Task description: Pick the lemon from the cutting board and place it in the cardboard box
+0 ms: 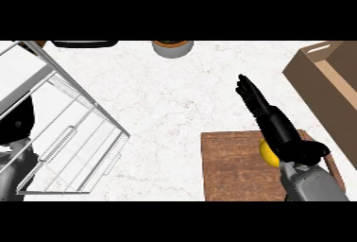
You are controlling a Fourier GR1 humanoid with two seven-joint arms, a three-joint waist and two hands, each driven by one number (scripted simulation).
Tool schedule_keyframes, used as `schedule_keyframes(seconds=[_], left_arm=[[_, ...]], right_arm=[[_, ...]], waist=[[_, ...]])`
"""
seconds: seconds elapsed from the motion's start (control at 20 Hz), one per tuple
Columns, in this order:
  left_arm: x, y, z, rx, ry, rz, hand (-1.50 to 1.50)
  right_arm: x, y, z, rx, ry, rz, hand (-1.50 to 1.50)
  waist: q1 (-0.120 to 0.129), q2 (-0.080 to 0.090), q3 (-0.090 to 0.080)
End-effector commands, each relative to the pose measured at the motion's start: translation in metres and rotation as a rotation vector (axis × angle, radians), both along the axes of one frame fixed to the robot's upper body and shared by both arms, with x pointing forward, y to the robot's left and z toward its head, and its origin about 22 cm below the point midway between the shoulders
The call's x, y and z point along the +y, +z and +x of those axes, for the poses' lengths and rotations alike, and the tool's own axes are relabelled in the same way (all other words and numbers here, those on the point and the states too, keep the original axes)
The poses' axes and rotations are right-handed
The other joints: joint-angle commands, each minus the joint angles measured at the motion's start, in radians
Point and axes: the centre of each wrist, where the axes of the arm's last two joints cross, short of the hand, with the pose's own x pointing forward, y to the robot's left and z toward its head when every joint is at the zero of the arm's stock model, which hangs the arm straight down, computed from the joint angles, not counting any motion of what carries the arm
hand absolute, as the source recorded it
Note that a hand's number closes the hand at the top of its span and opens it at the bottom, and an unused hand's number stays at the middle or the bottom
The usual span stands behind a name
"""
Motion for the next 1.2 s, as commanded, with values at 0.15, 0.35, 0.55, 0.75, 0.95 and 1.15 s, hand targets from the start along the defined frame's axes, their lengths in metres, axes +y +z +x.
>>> schedule_keyframes(seconds=[0.15, 0.35, 0.55, 0.75, 0.95, 1.15], left_arm=[[0.003, -0.021, -0.012, 0.192, -0.216, 0.214, 0.00], [0.001, -0.044, -0.017, 0.315, -0.326, 0.256, 0.00], [-0.002, -0.039, -0.015, 0.313, -0.391, 0.280, 0.00], [-0.008, -0.045, -0.012, 0.319, -0.404, 0.268, 0.00], [-0.001, -0.040, -0.014, 0.340, -0.407, 0.262, 0.00], [-0.003, -0.044, -0.009, 0.337, -0.424, 0.278, 0.00]], right_arm=[[-0.071, 0.094, 0.019, -0.251, 0.131, -0.052, -1.50], [-0.121, 0.142, 0.023, -0.338, 0.110, -0.429, -1.50], [-0.156, 0.135, 0.026, -0.405, 0.213, -0.417, -1.50], [-0.163, 0.147, 0.025, -0.510, 0.339, -0.556, -1.50], [-0.167, 0.145, 0.019, -0.563, 0.414, -0.706, -1.50], [-0.151, 0.160, 0.017, -0.541, 0.484, -0.984, -1.50]], waist=[[-0.023, 0.012, -0.019], [-0.057, 0.028, -0.019], [-0.030, 0.033, -0.015], [-0.025, 0.036, -0.015], [-0.019, 0.025, -0.016], [-0.014, 0.028, -0.020]])
